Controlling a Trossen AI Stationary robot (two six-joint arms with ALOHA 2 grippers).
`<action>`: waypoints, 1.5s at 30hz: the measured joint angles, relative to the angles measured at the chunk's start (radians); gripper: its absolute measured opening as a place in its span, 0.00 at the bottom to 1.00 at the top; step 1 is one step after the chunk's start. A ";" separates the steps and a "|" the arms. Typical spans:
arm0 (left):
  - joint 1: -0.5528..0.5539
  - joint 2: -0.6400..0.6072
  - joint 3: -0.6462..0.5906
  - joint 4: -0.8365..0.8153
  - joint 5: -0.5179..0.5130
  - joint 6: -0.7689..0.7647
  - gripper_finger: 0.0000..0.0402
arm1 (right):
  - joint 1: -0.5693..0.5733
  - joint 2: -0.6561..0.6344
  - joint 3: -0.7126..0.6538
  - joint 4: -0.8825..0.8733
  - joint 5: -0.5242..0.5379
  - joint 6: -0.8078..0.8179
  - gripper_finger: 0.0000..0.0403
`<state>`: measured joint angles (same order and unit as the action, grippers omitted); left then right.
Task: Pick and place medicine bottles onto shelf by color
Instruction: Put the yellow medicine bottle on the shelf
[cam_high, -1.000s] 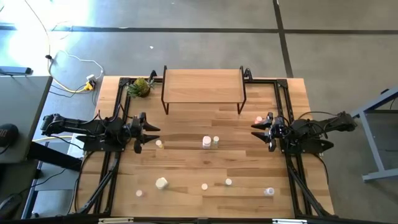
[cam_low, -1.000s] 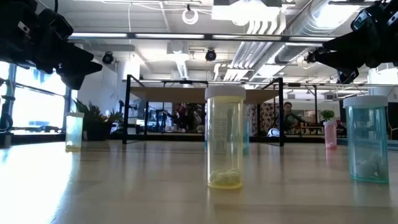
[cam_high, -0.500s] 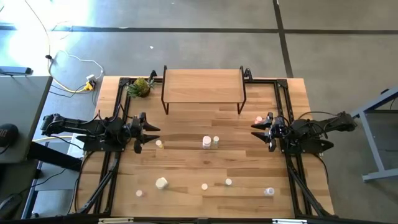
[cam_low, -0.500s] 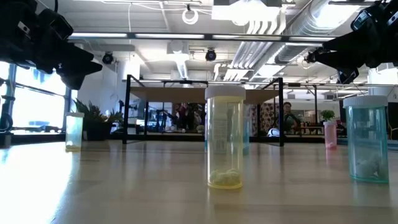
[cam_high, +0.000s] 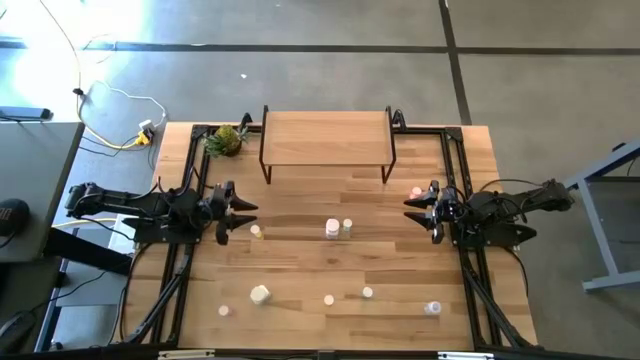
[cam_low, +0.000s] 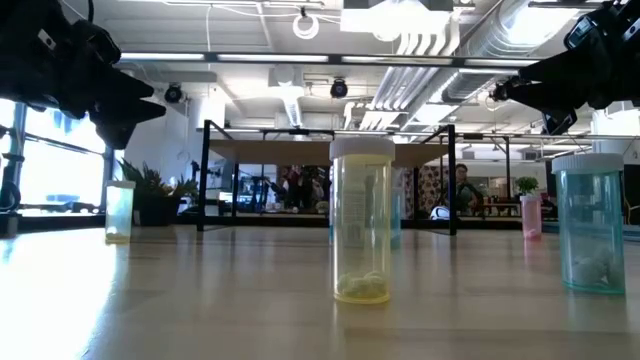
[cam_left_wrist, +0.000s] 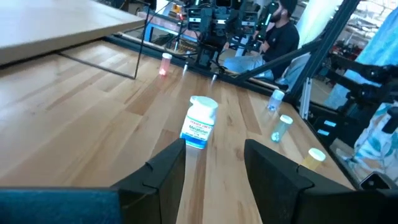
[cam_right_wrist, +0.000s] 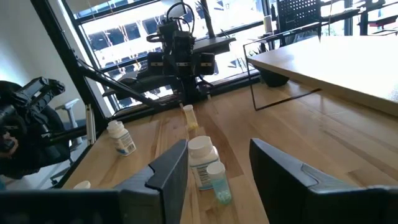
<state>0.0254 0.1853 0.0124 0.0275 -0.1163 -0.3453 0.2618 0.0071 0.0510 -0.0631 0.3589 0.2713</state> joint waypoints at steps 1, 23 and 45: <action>0.000 0.003 0.000 -0.001 -0.004 -0.019 0.38 | 0.000 0.000 0.000 0.000 0.000 0.000 0.40; 0.000 0.031 0.077 0.157 -0.202 -0.414 0.48 | 0.000 0.000 0.000 0.000 0.000 -0.001 0.40; -0.022 0.385 0.617 -0.668 0.004 -0.195 0.47 | 0.000 0.000 0.000 0.000 0.000 0.000 0.40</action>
<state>0.0038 0.5705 0.6292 -0.6405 -0.1122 -0.5407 0.2619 0.0071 0.0513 -0.0631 0.3588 0.2718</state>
